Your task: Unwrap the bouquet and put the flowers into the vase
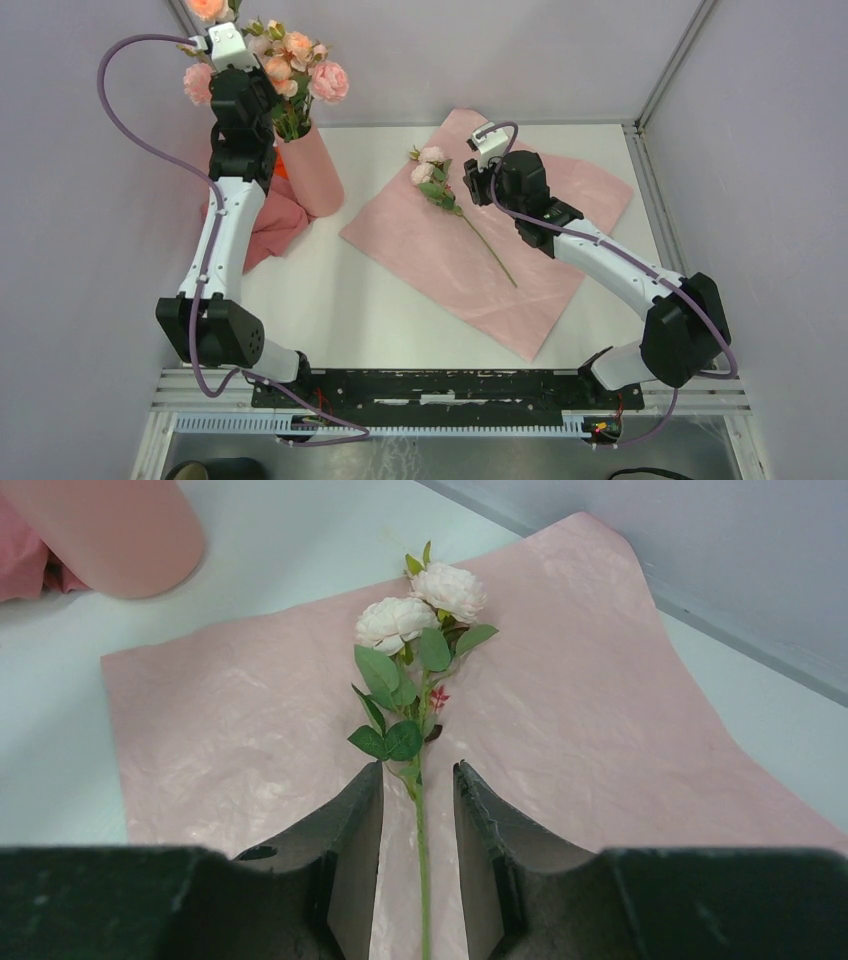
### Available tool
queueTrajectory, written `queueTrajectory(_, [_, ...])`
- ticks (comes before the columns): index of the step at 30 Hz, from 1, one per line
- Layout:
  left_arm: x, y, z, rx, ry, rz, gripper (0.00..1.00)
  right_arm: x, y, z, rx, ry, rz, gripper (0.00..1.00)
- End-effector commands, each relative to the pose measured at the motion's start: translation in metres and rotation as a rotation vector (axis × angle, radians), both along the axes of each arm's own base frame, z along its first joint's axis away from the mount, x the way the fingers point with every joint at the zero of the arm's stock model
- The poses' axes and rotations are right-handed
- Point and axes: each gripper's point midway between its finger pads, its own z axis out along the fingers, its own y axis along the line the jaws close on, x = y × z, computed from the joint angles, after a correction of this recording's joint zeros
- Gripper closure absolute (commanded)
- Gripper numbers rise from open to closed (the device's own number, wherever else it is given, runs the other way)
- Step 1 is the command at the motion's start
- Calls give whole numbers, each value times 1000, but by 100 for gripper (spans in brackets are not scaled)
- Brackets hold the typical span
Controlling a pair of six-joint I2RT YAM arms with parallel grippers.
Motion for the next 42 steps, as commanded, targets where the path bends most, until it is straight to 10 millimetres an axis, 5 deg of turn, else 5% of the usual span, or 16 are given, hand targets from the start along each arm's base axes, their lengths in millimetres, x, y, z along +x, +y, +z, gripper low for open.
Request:
queueTrajectory(1, [-1, 1, -4, -63, -44, 3, 98, 8, 1, 13, 7, -35, -16, 63])
queueTrajectory(9, [3, -3, -37, -106, 11, -6, 96, 10, 3, 10, 6, -27, -9, 63])
queueTrajectory(11, [3, -3, -36, -115, 13, -7, 74, 9, 3, 9, 5, -26, -8, 63])
queueTrajectory(14, [1, -5, -32, -124, 7, -18, 22, 10, 4, 9, 6, -26, -8, 63])
queueTrajectory(17, [-4, -5, -29, -131, 5, -14, 1, 10, 4, 6, 4, -21, -8, 63])
queueTrajectory(23, [-20, -4, -23, -157, 21, -8, 0, 11, 8, 4, 6, -14, 2, 63])
queueTrajectory(29, [-45, -2, 8, -168, -39, -1, 0, 16, 10, -5, -7, 2, 2, 63])
queueTrajectory(37, [-61, 8, 79, -160, -130, 45, 0, 47, 13, -81, -197, 180, -54, 61])
queueTrajectory(42, [-84, -1, 112, -162, -209, -21, 0, 54, 6, -109, -242, 261, -109, 54])
